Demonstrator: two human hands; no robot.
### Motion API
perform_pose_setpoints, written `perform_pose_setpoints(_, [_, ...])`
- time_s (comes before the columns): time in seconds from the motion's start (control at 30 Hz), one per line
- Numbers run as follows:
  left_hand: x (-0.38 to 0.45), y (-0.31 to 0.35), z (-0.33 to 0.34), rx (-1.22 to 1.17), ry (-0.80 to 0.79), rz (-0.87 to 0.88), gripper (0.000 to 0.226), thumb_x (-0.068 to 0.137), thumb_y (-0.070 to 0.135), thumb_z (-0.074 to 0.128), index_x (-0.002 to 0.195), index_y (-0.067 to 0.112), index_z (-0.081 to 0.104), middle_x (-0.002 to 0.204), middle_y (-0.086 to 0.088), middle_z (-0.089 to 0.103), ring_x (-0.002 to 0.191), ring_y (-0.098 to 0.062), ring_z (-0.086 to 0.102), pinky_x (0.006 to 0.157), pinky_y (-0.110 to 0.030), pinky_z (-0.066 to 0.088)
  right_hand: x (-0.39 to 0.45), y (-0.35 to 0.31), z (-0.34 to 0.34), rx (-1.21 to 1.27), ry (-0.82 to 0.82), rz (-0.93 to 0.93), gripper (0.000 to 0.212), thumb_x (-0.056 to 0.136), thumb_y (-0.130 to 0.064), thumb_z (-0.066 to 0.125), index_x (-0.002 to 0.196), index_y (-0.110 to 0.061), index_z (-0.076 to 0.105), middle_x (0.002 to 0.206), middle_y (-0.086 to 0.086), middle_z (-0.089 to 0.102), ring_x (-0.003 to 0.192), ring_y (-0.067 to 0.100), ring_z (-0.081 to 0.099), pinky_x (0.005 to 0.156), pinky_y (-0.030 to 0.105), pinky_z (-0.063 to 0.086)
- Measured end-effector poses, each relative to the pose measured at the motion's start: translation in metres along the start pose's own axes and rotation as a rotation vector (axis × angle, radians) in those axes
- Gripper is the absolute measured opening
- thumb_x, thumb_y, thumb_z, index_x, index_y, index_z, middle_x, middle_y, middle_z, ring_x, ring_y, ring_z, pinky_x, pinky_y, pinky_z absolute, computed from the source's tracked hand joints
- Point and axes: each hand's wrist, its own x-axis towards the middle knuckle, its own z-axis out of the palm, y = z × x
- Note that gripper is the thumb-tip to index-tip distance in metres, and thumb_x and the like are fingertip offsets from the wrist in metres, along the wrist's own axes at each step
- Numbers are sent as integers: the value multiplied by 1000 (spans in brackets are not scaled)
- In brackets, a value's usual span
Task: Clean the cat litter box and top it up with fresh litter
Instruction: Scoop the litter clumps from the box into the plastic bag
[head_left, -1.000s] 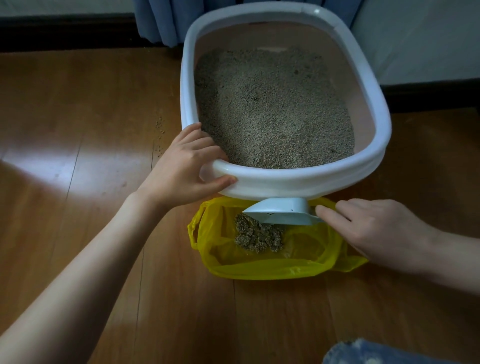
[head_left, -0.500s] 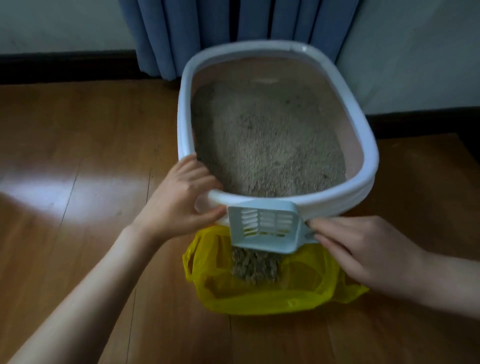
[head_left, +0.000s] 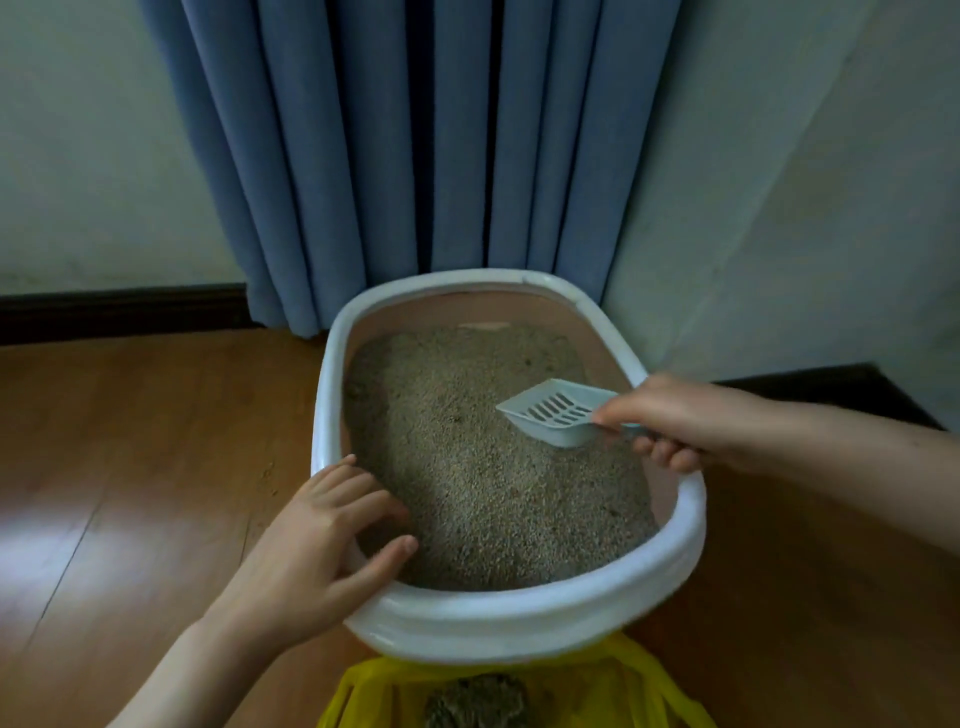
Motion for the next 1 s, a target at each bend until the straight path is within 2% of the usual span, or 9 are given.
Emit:
perform_pose_setpoints(0.07, [6,-5,-3,19,2,-23,36,92,60,47,93,30,67,85,19,55,90,-4,53,103,-19,34,23,-13,-11,-233,71,4,13,94,-17,54,90,-5,58,41,-6,46,35,7,37,35,17,26])
perform_pose_setpoints(0.17, [13,-10,-4,4,-9,-73,41,89,68,44,93,33,65,85,23,52,85,2,51,80,-17,40,55,-29,-17,-597,200,-56,21,95,-17,48,75,-13,53,64,1,53,54,14,48,46,24,35])
perform_pose_setpoints(0.27, [14,-14,1,18,-31,-89,36,87,68,49,92,36,65,84,23,54,84,4,52,80,-20,41,80,-48,-21,-674,157,-73,27,92,-14,47,66,-18,46,68,-1,48,56,10,43,53,21,39])
perform_pose_setpoints(0.37, [17,-17,4,30,-38,-90,27,83,62,59,91,37,65,84,25,56,86,6,53,82,-19,41,101,-68,-23,-726,112,97,22,92,-9,42,73,-8,54,56,2,45,41,10,38,38,19,31])
perform_pose_setpoints(0.43, [19,-19,4,26,-34,-85,24,80,59,63,90,37,66,84,25,57,85,8,53,83,-16,40,119,-74,-22,-663,23,275,26,92,-8,38,73,1,54,45,1,34,28,8,24,33,14,17])
perform_pose_setpoints(0.5, [20,-20,5,22,-45,-77,21,78,56,65,88,37,66,83,25,57,85,9,53,83,-15,39,132,-74,-16,-625,46,300,28,93,-6,37,71,1,52,48,1,32,28,9,25,34,15,18])
perform_pose_setpoints(0.67, [20,-25,8,30,-91,-76,20,77,58,64,86,40,65,81,26,57,85,8,53,87,-14,36,170,-46,18,-468,312,-83,20,93,-27,56,79,-13,51,77,3,52,72,17,53,64,26,44])
perform_pose_setpoints(0.8, [23,-24,8,29,-101,-101,21,75,58,64,84,39,65,79,24,57,84,7,52,85,-14,36,189,-35,47,-357,394,-123,9,91,-12,48,84,-12,54,80,3,53,70,16,53,50,25,35])
perform_pose_setpoints(1.0, [24,-17,5,36,-99,-142,21,79,53,60,84,34,64,78,18,55,84,2,49,88,-21,36,203,-42,76,-188,475,-140,13,92,-9,52,80,-8,53,78,5,54,71,20,52,63,30,45])
